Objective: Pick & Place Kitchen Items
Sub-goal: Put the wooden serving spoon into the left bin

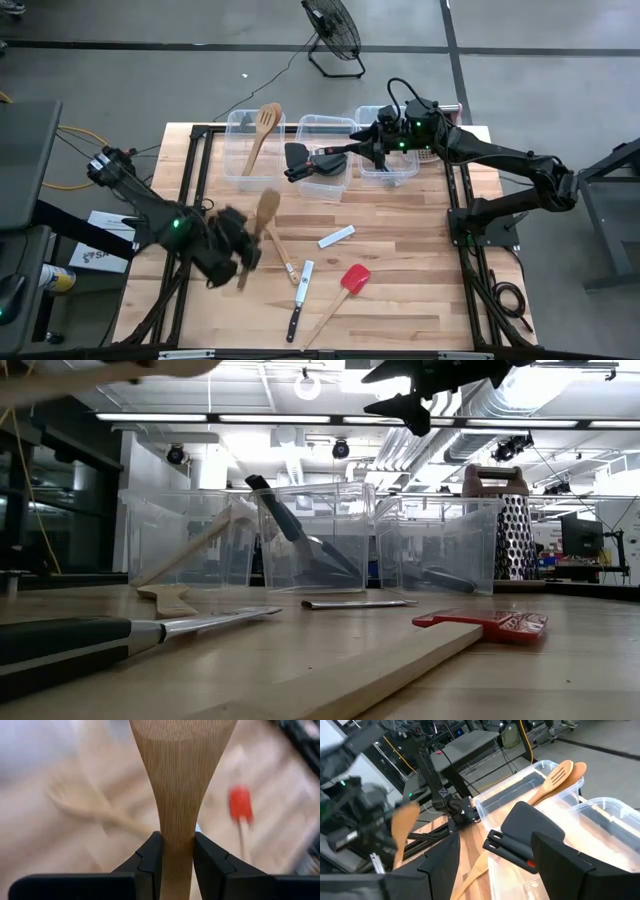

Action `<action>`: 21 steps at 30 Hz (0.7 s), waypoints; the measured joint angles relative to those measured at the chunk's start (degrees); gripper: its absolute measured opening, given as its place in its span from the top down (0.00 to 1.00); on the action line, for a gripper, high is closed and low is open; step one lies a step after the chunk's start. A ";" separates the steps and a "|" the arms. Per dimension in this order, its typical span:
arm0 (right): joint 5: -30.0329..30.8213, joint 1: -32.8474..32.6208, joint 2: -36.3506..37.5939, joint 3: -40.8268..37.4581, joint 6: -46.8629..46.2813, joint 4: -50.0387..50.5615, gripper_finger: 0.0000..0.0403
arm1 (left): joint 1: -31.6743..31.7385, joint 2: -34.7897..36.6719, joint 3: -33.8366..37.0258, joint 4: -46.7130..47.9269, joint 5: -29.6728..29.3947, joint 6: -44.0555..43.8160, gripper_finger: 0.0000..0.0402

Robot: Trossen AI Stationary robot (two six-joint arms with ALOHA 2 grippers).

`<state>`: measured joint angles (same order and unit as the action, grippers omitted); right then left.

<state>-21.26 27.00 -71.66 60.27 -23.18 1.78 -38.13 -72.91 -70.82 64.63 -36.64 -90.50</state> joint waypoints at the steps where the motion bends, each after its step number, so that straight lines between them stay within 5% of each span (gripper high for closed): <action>1: 0.18 0.00 0.00 0.00 0.49 0.02 0.42 | 1.28 0.03 -1.35 2.08 -2.07 1.33 0.81; 9: 0.34 0.17 0.00 0.00 0.96 -0.33 0.42 | 19.29 0.12 -9.28 7.44 -10.28 19.61 0.81; 21: 2.20 0.17 0.00 0.00 0.92 -0.31 0.42 | 45.12 0.16 -16.83 -2.02 -10.31 53.56 0.81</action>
<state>-19.05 27.18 -71.66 60.27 -22.26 1.48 6.99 -72.75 -87.65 62.61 -46.95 -36.94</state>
